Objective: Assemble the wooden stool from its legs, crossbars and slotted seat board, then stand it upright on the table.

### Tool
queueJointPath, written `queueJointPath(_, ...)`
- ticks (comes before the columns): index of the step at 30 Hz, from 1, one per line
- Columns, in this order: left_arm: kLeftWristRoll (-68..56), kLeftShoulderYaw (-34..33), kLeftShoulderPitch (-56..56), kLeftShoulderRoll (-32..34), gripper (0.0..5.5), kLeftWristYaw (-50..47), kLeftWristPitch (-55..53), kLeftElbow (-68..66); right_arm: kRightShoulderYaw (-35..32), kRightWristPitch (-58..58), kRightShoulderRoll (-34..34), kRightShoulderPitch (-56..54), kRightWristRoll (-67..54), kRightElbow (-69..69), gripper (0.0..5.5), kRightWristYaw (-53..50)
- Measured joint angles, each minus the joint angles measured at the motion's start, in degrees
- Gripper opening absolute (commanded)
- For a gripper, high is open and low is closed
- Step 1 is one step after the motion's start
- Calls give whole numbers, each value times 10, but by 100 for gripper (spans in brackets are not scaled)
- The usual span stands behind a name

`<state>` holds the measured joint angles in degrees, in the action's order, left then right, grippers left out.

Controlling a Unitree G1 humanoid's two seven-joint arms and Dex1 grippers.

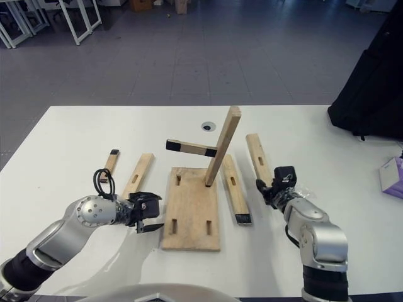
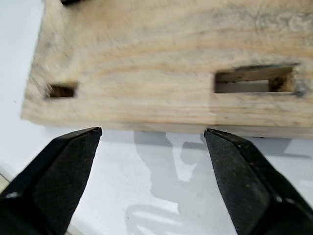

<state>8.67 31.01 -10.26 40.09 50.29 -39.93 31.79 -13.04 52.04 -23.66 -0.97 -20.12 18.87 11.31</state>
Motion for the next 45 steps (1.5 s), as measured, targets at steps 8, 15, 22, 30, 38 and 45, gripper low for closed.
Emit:
queueJointPath(8, -165, -207, 35, -25, 390, 22, -93, 36, -98, 3, -19, -116, -90, 2, 203, 45)
queueJointPath(15, -595, -469, -27, -164, 390, 38, -245, -24, -191, 70, -21, -227, -514, 34, 203, 68)
queueJointPath(22, -867, -536, -157, -192, 390, -83, -301, -179, -35, 68, -20, -235, -800, 97, 203, 26)
queueJointPath(30, -964, -508, -167, -169, 390, -127, -308, -202, 49, 59, -47, -219, -790, 95, 203, 41)
queueJointPath(38, -1018, -467, -168, -161, 390, -159, -292, -202, 122, 59, -68, -219, -694, 86, 203, 108)
queueJointPath(45, -1038, -446, -161, -146, 305, -181, -285, -202, 151, 47, -77, -218, -604, 94, 202, 175)
